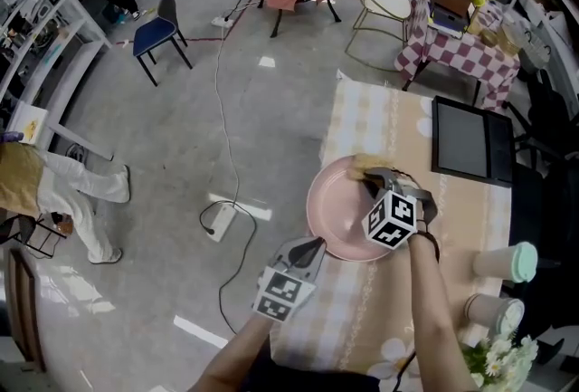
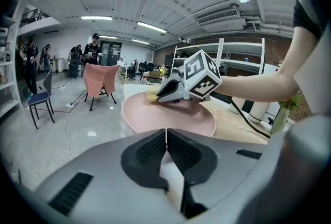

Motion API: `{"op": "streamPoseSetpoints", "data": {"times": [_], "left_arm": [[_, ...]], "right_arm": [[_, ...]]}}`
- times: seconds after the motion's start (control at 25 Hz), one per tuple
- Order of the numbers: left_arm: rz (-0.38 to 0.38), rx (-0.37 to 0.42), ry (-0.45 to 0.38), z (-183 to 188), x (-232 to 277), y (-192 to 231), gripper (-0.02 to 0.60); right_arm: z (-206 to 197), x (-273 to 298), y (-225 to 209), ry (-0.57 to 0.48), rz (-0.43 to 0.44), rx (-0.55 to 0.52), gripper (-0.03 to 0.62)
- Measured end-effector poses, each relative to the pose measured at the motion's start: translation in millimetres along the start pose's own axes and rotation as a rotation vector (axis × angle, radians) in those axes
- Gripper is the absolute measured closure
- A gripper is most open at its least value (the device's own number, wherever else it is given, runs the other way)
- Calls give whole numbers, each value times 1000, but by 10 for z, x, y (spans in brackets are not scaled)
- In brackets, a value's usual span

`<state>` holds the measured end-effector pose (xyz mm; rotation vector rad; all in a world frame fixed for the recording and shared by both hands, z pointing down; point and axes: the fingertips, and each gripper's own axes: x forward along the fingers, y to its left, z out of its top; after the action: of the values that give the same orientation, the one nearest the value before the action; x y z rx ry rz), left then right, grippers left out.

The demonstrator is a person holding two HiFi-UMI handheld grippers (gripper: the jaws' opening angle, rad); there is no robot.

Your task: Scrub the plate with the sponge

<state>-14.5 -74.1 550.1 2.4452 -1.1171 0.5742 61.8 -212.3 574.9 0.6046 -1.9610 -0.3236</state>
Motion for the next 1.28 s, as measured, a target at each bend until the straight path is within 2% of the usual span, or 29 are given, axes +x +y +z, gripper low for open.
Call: {"op": "streamPoseSetpoints", "data": {"times": [0.52,1.28], "left_arm": [[-1,9,1,-3,5,-7,565],[3,2,-6,-21,1,6,565]], "right_arm": [[-26,72,-33,-14,74,116,551],[-9,4,119,6,97,121,551]]}}
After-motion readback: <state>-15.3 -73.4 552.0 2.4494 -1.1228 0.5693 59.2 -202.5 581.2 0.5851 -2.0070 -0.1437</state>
